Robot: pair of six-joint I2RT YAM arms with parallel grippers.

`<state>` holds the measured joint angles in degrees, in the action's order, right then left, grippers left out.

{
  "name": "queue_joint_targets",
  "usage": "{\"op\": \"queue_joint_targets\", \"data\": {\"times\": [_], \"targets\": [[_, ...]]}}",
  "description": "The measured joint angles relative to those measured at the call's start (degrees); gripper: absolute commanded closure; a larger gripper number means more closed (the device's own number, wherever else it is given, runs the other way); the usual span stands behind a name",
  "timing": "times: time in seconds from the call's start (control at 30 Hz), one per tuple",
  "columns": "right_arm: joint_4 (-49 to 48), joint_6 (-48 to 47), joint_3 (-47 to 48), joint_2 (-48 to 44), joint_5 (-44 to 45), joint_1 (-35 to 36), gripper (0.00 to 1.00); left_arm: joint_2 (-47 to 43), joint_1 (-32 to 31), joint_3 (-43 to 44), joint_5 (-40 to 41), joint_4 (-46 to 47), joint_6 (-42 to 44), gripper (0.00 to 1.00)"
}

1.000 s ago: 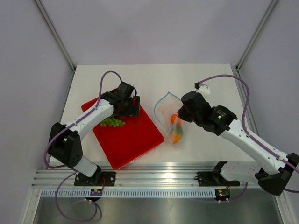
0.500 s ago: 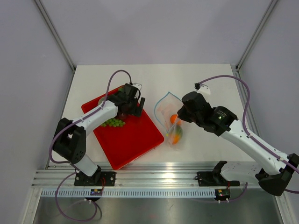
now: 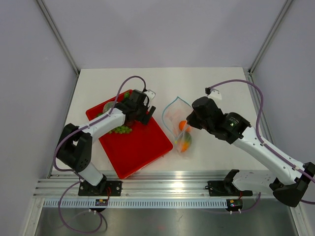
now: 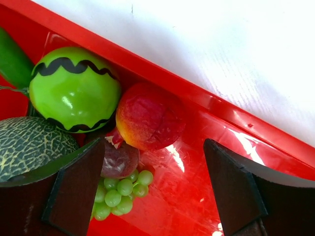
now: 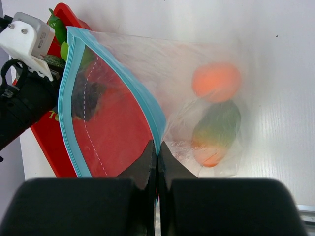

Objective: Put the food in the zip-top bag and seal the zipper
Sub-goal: Pick up the fake fruit from the bin.

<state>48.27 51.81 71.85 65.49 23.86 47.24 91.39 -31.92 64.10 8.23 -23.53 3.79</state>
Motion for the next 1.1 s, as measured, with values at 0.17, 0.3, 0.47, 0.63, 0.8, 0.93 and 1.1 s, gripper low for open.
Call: {"op": "queue_joint_targets", "data": {"times": [0.17,0.3,0.47,0.63,0.8,0.93,1.1], "targets": [[0.0,0.0,-0.2,-0.2,0.0,0.0,1.00,2.3,0.0,-1.2,0.0,2.1,2.0,0.17],[0.0,0.0,-0.2,-0.2,-0.1,0.0,1.00,4.7,0.0,-1.2,0.0,3.3,2.5,0.17],[0.0,-0.2,-0.2,0.2,-0.7,0.0,1.00,6.6,0.0,-1.2,0.0,4.2,2.6,0.19],[0.0,-0.6,-0.1,0.7,-0.9,0.0,1.00,7.4,0.0,-1.2,0.1,4.4,2.4,0.30],[0.0,-0.6,-0.1,0.7,-0.9,0.0,1.00,7.3,0.0,-1.2,0.9,4.4,2.1,0.42],[0.0,-0.6,-0.1,0.6,-0.8,0.0,1.00,5.3,0.0,-1.2,1.6,2.4,0.6,0.55],[0.0,-0.6,-0.1,0.3,-0.8,0.0,1.00,-2.1,0.0,-1.2,1.5,-1.3,-2.3,0.60]]}}
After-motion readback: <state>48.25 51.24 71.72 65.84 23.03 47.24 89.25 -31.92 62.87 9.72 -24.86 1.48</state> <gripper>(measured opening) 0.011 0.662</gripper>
